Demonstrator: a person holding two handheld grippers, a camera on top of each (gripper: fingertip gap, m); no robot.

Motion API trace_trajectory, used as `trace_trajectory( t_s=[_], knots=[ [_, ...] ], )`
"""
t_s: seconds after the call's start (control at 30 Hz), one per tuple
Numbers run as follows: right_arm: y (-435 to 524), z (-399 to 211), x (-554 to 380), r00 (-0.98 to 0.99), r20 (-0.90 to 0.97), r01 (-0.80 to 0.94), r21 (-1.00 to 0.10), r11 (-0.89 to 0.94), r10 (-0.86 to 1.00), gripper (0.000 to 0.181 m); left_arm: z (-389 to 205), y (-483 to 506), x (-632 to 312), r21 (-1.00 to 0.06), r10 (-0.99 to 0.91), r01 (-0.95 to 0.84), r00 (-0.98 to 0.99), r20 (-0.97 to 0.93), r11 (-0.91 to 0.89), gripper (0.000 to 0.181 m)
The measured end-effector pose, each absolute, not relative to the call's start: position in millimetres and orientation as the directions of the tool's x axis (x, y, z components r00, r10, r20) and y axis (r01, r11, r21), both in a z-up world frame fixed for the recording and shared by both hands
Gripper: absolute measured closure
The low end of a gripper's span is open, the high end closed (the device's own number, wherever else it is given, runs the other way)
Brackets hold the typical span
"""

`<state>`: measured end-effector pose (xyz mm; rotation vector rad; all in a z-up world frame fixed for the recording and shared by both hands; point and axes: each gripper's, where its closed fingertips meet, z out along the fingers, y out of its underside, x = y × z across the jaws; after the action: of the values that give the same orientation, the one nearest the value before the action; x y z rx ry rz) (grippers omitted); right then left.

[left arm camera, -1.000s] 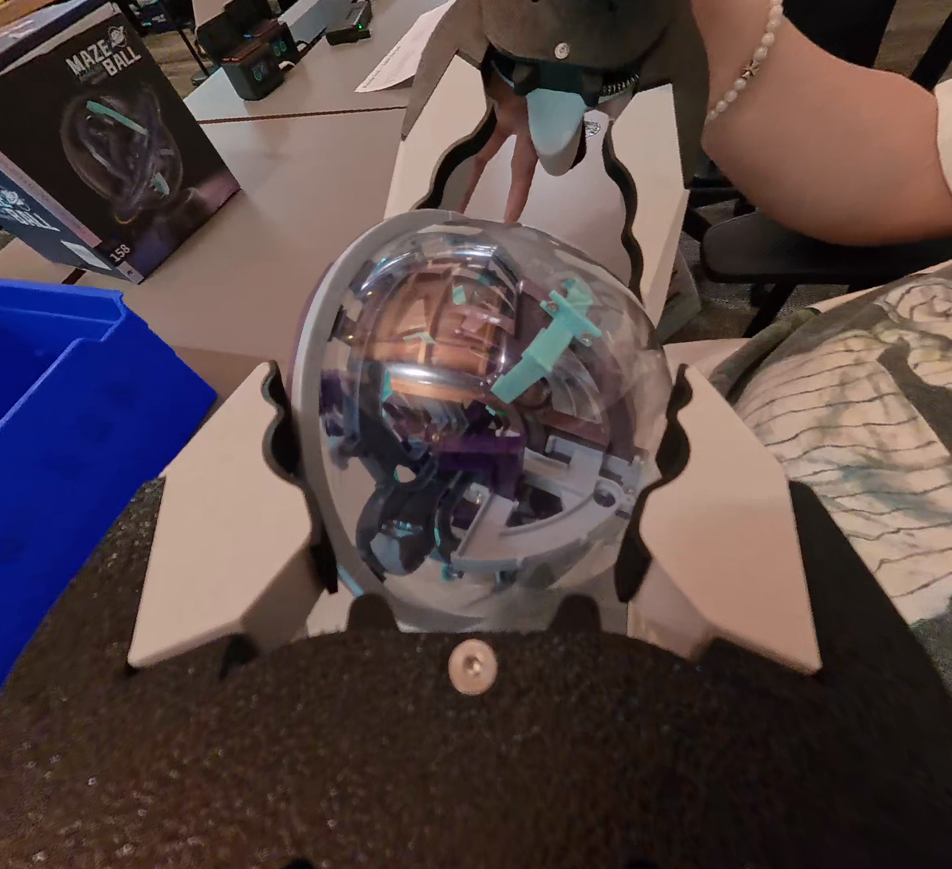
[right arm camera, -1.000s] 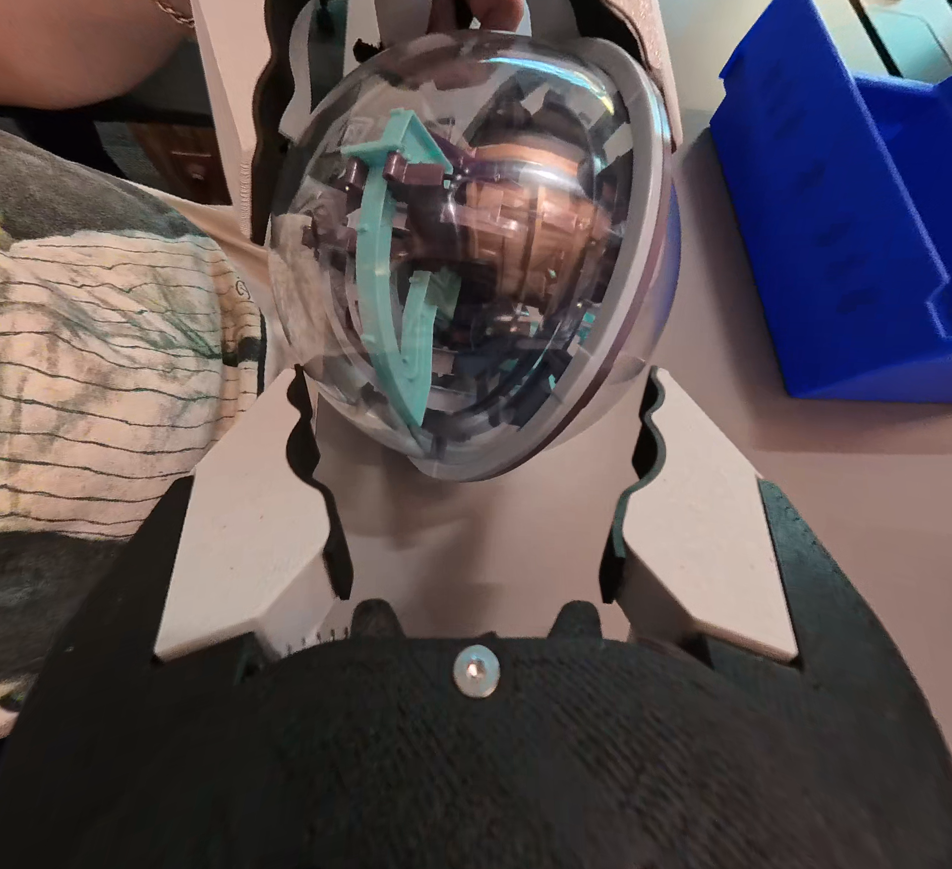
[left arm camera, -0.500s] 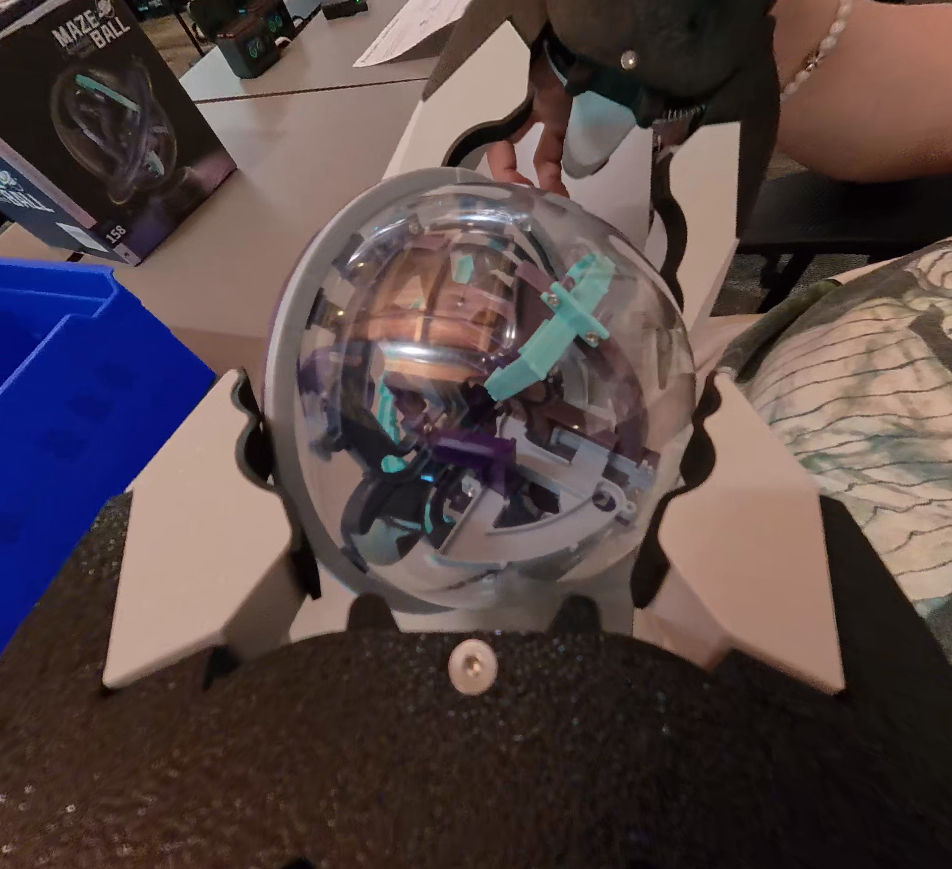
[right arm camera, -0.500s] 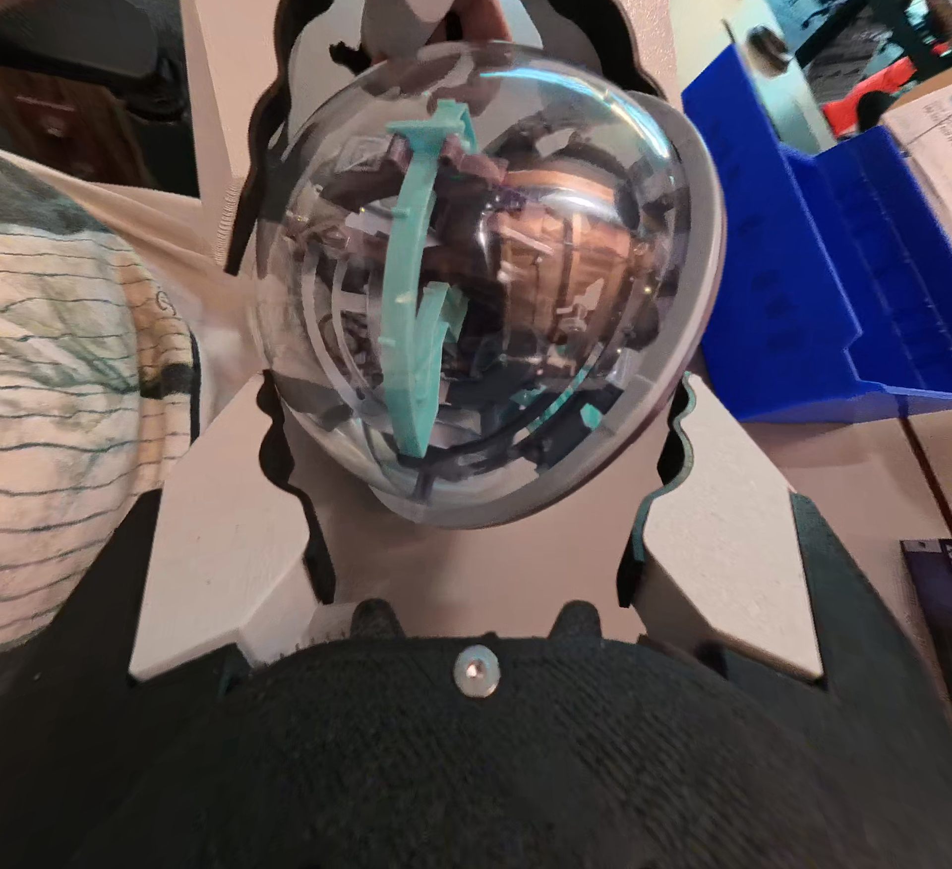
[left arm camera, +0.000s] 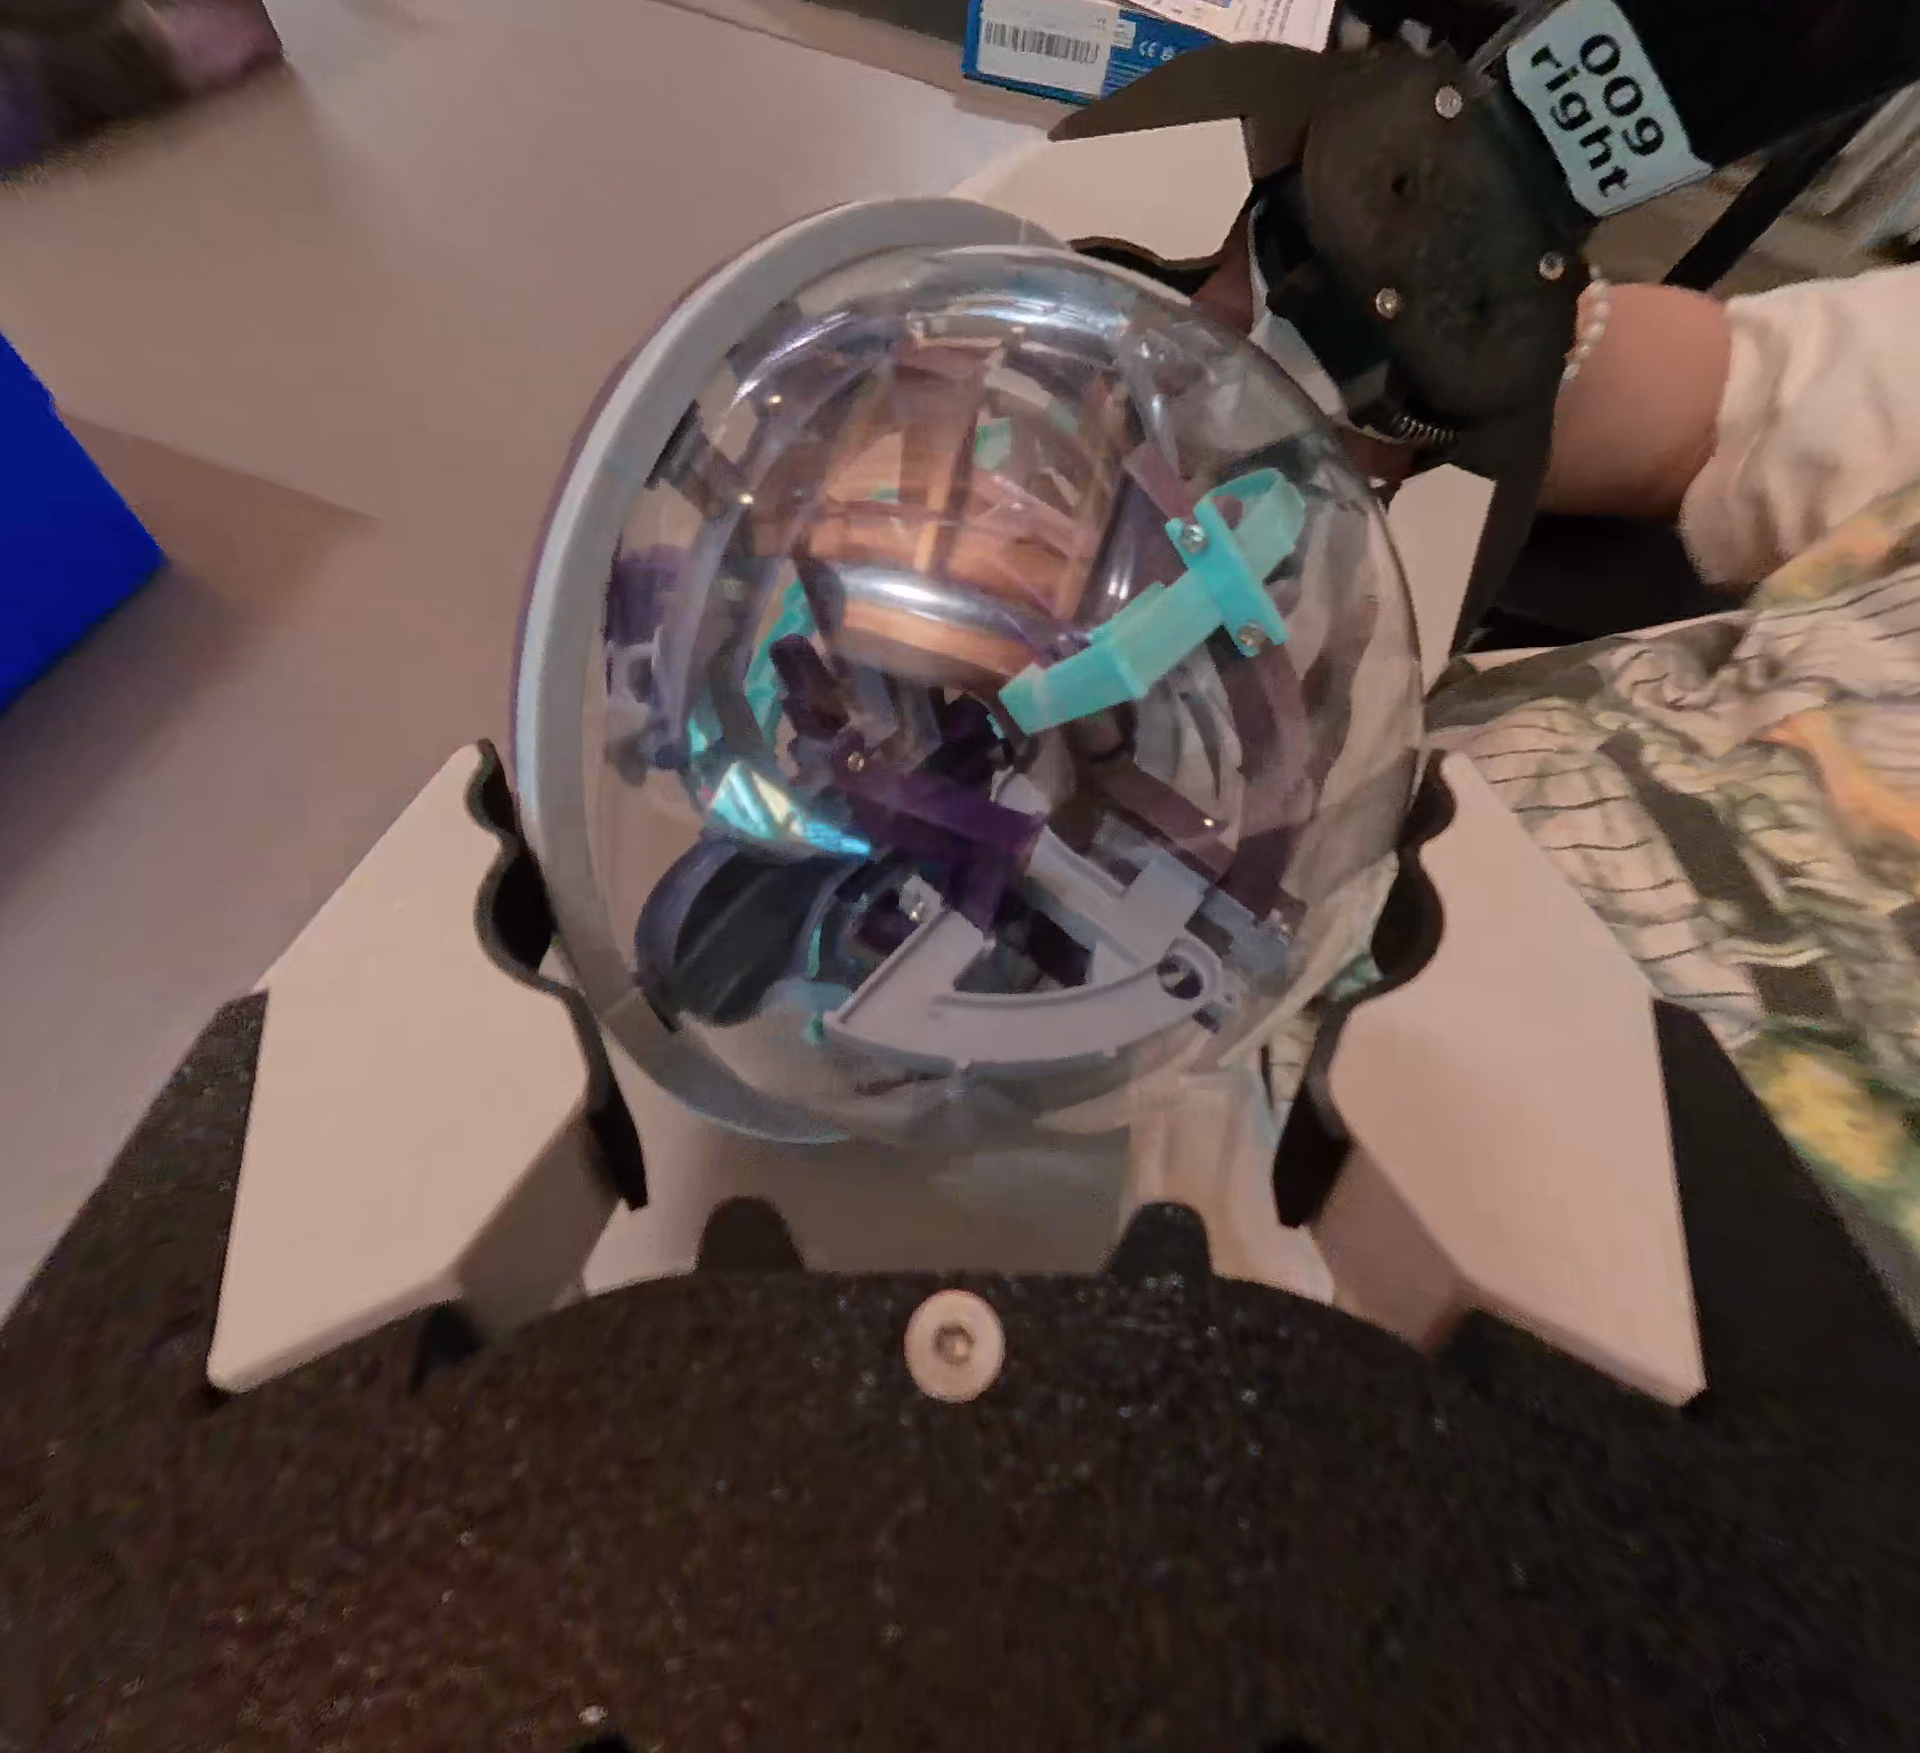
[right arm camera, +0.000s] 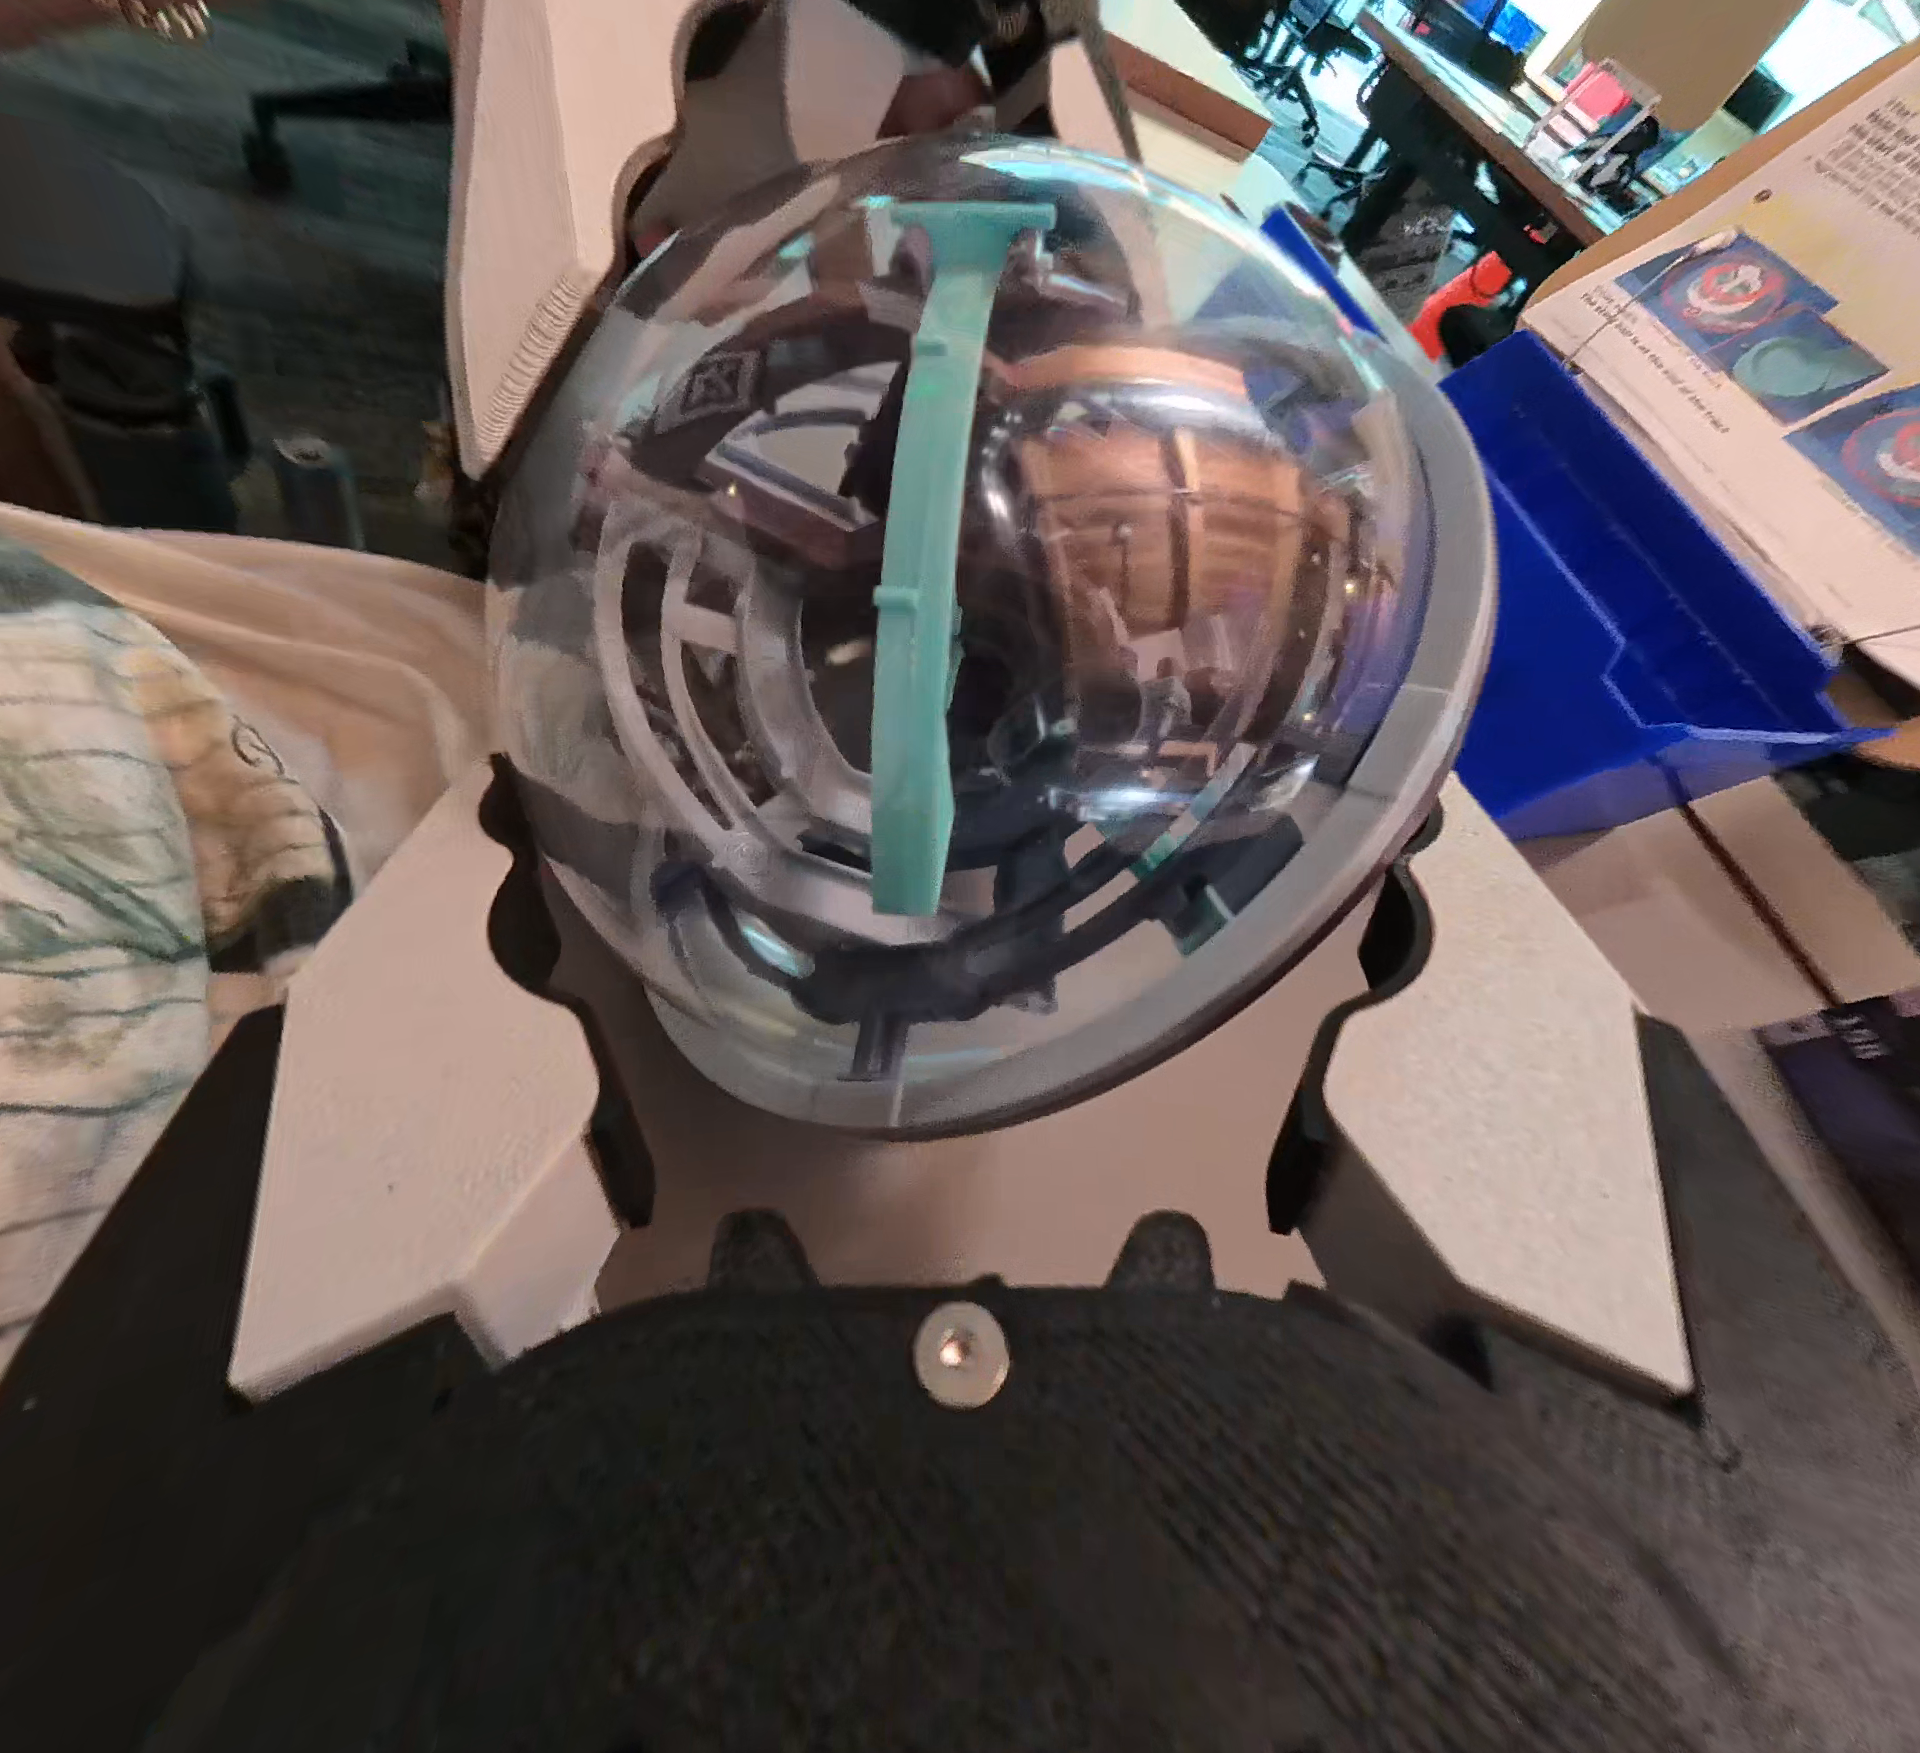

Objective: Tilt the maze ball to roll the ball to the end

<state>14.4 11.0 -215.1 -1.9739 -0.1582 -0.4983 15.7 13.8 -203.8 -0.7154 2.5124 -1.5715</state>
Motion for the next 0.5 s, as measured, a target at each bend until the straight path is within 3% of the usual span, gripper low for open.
trace_trajectory(
  t_s=[0.13,0.3,0.4,0.5],
  knots=[
    [14,-212,10,0.940,0.318,0.246,-0.880,-0.407,-0.120,0.024,-201,12,16,-0.844,-0.427,-0.453,-0.849,0.312,0.285,0.024],
    [17,-210,7,0.927,0.351,0.282,-0.883,-0.375,-0.130,0.024,-200,14,15,-0.825,-0.431,-0.493,-0.831,0.353,0.276,0.024],
    [18,-210,10,0.893,0.424,0.344,-0.859,-0.378,-0.151,0.025,-198,14,19,-0.839,-0.421,-0.471,-0.842,0.336,0.273,0.024],
    [17,-217,14,0.813,0.569,0.469,-0.767,-0.437,-0.124,0.028,-184,11,27,-0.854,-0.387,-0.489,-0.833,0.396,0.178,0.025]
  ],
)
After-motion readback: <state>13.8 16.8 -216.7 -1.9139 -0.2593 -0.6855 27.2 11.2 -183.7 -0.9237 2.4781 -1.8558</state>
